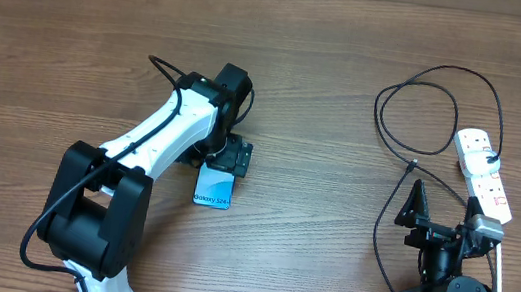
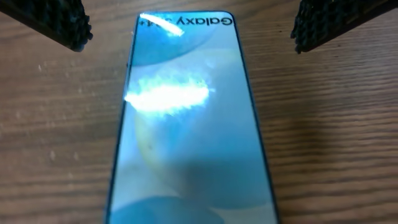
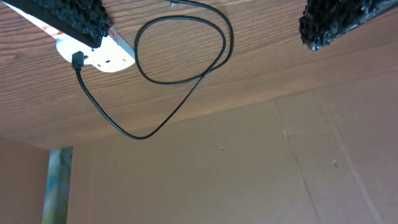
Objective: Plug charger to phone and switch on socket
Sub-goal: 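Move the left gripper forward over the blue smartphone, then lower the left gripper and grasp the smartphone's bottom edge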
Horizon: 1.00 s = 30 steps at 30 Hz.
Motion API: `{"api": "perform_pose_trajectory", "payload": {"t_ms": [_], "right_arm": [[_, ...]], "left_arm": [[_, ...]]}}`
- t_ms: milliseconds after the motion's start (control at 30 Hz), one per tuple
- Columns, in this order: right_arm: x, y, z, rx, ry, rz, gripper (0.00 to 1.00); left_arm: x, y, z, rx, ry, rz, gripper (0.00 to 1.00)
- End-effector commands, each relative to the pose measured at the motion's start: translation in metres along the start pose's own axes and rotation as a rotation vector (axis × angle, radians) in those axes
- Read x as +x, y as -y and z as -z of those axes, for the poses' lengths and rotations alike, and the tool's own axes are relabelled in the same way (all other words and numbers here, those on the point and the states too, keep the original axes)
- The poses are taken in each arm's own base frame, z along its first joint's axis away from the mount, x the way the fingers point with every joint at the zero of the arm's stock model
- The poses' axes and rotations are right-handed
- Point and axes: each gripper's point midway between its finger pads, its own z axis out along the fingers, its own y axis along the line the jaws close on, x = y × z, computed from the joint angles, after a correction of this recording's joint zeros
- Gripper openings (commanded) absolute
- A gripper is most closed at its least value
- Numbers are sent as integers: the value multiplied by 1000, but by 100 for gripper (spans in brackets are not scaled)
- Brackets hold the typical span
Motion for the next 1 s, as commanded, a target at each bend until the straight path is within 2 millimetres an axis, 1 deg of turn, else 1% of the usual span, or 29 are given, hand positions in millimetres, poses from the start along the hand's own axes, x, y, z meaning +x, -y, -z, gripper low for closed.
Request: {"api": "perform_pose_trajectory", "payload": {"t_ms": [0, 100, 333, 533, 700, 800, 967], "right_arm": [[2, 1, 0, 2, 3, 4, 100], [2, 1, 0, 2, 3, 4, 100], [2, 1, 0, 2, 3, 4, 100], [2, 1, 0, 2, 3, 4, 100], [2, 1, 0, 2, 3, 4, 100], [2, 1, 0, 2, 3, 4, 100], [2, 1, 0, 2, 3, 4, 100]], "left_arm": [[-10, -2, 1, -30, 36, 56, 100], [-14, 2, 1, -20, 51, 52, 100], [-10, 3, -4, -20, 43, 43, 100], [5, -1, -24, -24, 8, 43, 100], [12, -1, -38, -12, 0, 39, 100], [11, 6, -39, 26, -1, 15, 100], [9, 7, -39, 31, 10, 11, 100]]}}
